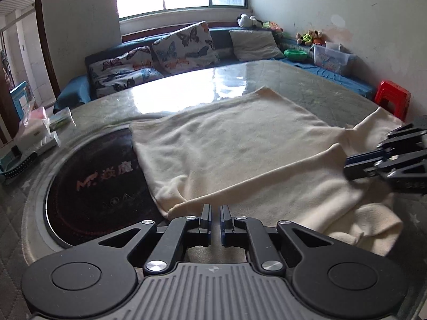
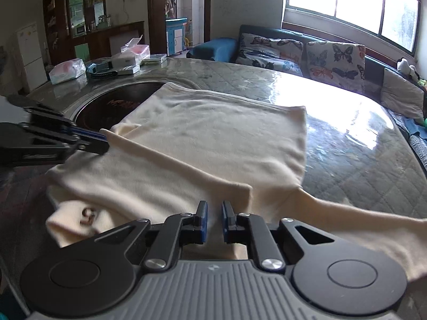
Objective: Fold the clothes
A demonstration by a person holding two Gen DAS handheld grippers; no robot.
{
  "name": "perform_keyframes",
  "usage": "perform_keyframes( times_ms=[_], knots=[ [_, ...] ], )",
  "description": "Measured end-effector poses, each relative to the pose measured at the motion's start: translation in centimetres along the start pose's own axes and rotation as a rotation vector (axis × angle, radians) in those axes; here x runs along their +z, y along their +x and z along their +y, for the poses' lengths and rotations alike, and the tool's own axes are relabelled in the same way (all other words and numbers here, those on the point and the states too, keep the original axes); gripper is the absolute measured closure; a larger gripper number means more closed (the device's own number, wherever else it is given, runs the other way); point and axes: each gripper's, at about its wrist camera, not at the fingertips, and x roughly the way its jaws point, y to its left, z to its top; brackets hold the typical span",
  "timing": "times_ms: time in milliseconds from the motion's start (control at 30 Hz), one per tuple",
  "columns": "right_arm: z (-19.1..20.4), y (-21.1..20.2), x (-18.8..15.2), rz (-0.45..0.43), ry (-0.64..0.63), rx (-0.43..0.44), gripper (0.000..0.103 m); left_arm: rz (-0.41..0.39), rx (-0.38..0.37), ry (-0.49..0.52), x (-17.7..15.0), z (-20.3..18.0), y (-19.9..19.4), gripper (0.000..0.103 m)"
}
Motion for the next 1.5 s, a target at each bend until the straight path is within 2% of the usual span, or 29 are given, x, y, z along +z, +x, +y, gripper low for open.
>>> perform_keyframes(
  times_ms=[133, 233, 300, 467, 533, 633, 700, 900, 933, 967, 1000, 1067, 1300, 1500],
  knots=[
    [-1.9, -1.8, -1.1, -0.022, 0.077, -0.023, 0.092, -0.002, 0.001, 0.005, 0.1, -0.3, -0.2, 0.092],
    [-4.1, -3.4, -2.1, -0.043, 0.159, -0.076, 0.092, -0.011, -0.01, 0.016, 0.4, -1.0, -0.6, 0.087],
    [-6.7, -4.4, -3.1, -0.048, 0.23, -0.16, 0.091, -0.023, -0.02, 0.024, 0.8, -1.7, -0.9, 0.075],
    [-13.0, -5.8, -5.3, -0.063, 0.401, -0.348, 0.083, -0.051, -0.06, 0.049, 1.6, -3.6, -1.5, 0.072],
    [-15.5, -6.3, -6.2, -0.068, 0.491, -0.405, 0.082, -0.063, -0.069, 0.059, 1.9, -4.4, -1.7, 0.065],
    [-18.6, -6.8, -7.4, -0.09, 0.61, -0.454, 0.079, -0.069, -0.086, 0.076, 2.3, -5.4, -1.8, 0.064],
    [-19.9, -6.9, -8.1, -0.11, 0.662, -0.468, 0.074, -0.072, -0.097, 0.087, 2.5, -6.1, -1.8, 0.064],
    [-21.2, -6.1, -8.7, -0.147, 0.726, -0.498, 0.075, -0.072, -0.126, 0.109, 3.3, -7.8, -1.2, 0.064],
    [-21.3, -6.1, -8.8, -0.15, 0.729, -0.503, 0.078, -0.07, -0.13, 0.115, 3.3, -8.2, -1.0, 0.064],
    [-21.3, -5.9, -8.8, -0.15, 0.728, -0.503, 0.087, -0.066, -0.134, 0.12, 3.4, -8.5, -0.8, 0.064],
    [-21.3, -5.8, -8.8, -0.148, 0.723, -0.501, 0.092, -0.062, -0.137, 0.125, 3.4, -8.9, -0.6, 0.064],
    [-21.1, -6.0, -8.8, -0.156, 0.721, -0.501, 0.098, -0.053, -0.143, 0.138, 3.5, -9.6, -0.1, 0.064],
    [-21.4, -8.6, -7.9, -0.243, 0.707, -0.476, 0.099, -0.046, -0.179, 0.161, 3.8, -11.6, 0.9, 0.064],
    [-21.5, -8.1, -8.2, -0.212, 0.714, -0.469, 0.099, -0.041, -0.195, 0.192, 3.5, -13.1, 1.7, 0.064]
  ],
)
